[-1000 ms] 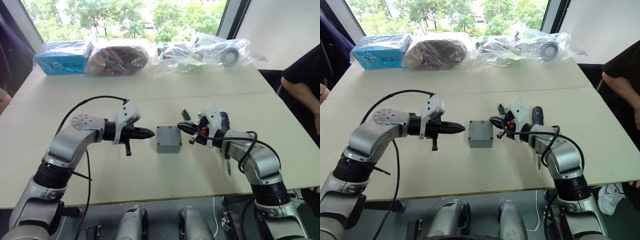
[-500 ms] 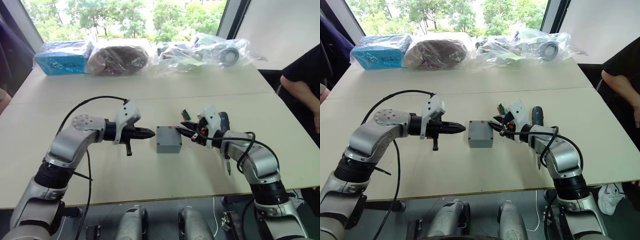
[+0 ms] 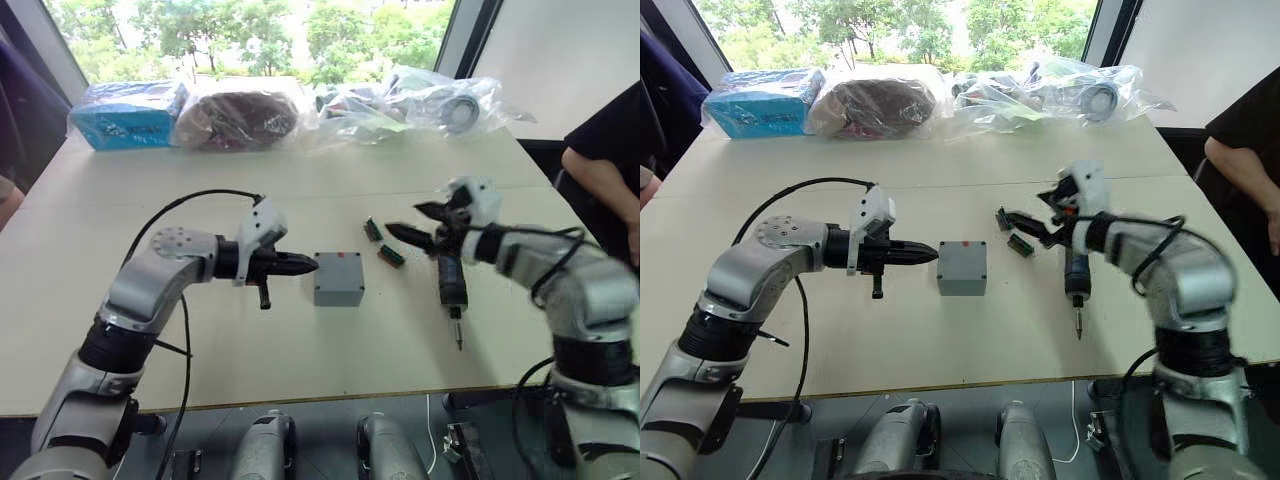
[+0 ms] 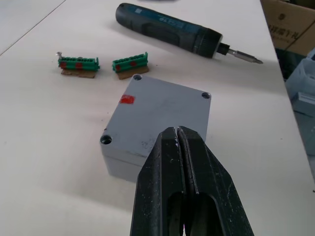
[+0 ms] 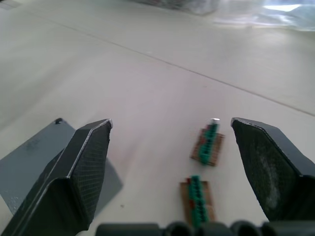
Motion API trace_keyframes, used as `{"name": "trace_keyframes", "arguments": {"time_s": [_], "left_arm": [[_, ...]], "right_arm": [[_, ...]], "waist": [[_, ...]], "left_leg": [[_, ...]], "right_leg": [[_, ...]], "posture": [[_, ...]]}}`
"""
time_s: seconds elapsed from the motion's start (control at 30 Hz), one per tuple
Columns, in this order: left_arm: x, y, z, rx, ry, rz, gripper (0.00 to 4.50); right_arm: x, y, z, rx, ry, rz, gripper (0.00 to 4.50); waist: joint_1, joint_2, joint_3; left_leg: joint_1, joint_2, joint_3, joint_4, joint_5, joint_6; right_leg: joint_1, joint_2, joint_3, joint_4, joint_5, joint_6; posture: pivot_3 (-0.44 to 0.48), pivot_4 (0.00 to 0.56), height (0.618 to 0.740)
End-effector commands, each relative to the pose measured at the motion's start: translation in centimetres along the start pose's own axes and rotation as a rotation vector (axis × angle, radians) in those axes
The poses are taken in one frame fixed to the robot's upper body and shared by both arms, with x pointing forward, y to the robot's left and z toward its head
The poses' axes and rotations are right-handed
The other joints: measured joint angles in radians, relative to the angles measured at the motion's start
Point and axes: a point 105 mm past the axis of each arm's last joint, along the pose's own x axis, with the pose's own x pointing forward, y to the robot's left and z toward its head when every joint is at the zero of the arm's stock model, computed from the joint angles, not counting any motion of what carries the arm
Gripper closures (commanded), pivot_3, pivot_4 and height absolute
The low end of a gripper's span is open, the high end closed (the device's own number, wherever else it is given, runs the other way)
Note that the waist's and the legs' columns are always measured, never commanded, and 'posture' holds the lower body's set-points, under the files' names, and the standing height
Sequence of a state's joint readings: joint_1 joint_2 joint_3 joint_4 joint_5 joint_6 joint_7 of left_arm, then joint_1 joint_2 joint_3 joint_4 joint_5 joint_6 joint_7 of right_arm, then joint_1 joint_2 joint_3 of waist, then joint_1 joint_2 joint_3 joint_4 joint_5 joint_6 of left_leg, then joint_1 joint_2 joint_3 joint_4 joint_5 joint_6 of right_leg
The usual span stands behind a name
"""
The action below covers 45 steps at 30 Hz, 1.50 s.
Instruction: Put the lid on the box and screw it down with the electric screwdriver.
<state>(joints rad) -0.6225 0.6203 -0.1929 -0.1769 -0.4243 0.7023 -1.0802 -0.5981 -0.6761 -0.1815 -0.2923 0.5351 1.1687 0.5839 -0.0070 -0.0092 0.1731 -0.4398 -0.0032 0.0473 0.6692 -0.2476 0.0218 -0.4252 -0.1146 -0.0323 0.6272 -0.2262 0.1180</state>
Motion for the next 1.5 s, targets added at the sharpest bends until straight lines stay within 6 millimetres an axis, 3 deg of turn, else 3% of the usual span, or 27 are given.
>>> {"name": "trace_keyframes", "arguments": {"time_s": [0.03,0.17,0.33,0.73,1.0,1.27,1.4,1.5], "left_arm": [[0.4,-1.1,2.0,0.134,-0.014,-0.057,4.50],[0.9,-1.8,2.5,0.194,-0.013,-0.113,4.50],[1.9,-2.7,3.0,0.237,-0.036,-0.159,4.50],[2.2,-3.5,2.8,0.213,-0.052,-0.146,4.50],[1.8,-3.3,2.1,0.171,-0.046,-0.097,4.50],[1.5,-3.0,2.0,0.146,-0.047,-0.056,4.50],[1.0,-2.2,1.7,0.131,-0.040,-0.021,4.50],[0.1,-0.9,1.2,0.109,-0.029,0.030,4.50]], "right_arm": [[-1.8,-1.8,-0.3,0.073,0.147,-0.118,0.25],[-3.7,-3.6,-2.5,0.211,0.368,-0.178,0.25],[-4.8,-3.9,-5.3,0.269,0.568,-0.140,0.25],[-2.8,-3.7,-6.3,0.409,0.680,-0.084,0.25],[-1.7,-3.0,-8.3,0.405,0.817,-0.067,0.25],[-1.5,-3.5,-9.7,0.400,0.866,-0.120,2.72],[-1.4,-4.8,-8.6,0.413,0.803,-0.168,2.73],[-1.2,-7.2,-4.9,0.406,0.627,-0.251,2.73]], "waist": [[-0.001,0.000,0.000],[0.001,0.000,0.000],[-0.003,0.000,0.000],[-0.001,0.000,0.000],[-0.003,0.000,0.000],[-0.003,-0.001,-0.001],[-0.003,-0.002,-0.001],[-0.004,-0.002,-0.001]], "left_leg": [[0.000,0.000,0.000,0.000,0.000,0.000],[0.000,0.000,0.000,0.000,0.000,0.000],[-0.001,0.000,0.001,0.000,0.000,0.000],[-0.001,0.000,0.001,0.000,0.000,0.000],[-0.002,0.000,0.001,0.000,0.000,0.001],[-0.002,0.000,0.001,0.000,0.000,0.001],[-0.001,0.000,0.001,0.000,0.000,0.001],[-0.001,-0.001,0.001,0.001,0.000,0.001]], "right_leg": [[0.000,0.000,0.000,0.000,0.000,0.000],[0.000,-0.001,0.000,0.000,0.000,0.000],[-0.001,-0.002,0.000,-0.001,0.000,0.000],[-0.002,-0.001,0.001,-0.002,0.000,0.000],[-0.002,-0.001,0.001,-0.002,0.000,0.000],[-0.001,-0.001,0.000,-0.001,0.000,0.000],[-0.001,-0.001,0.000,-0.001,0.000,0.000],[0.000,-0.001,0.001,-0.001,0.000,0.000]], "posture": [[0.000,0.150,0.740],[0.000,0.150,0.740],[0.000,0.150,0.740],[0.000,0.150,0.740],[0.000,0.150,0.740],[0.000,0.150,0.740],[0.000,0.150,0.740],[0.000,0.150,0.740]]}}
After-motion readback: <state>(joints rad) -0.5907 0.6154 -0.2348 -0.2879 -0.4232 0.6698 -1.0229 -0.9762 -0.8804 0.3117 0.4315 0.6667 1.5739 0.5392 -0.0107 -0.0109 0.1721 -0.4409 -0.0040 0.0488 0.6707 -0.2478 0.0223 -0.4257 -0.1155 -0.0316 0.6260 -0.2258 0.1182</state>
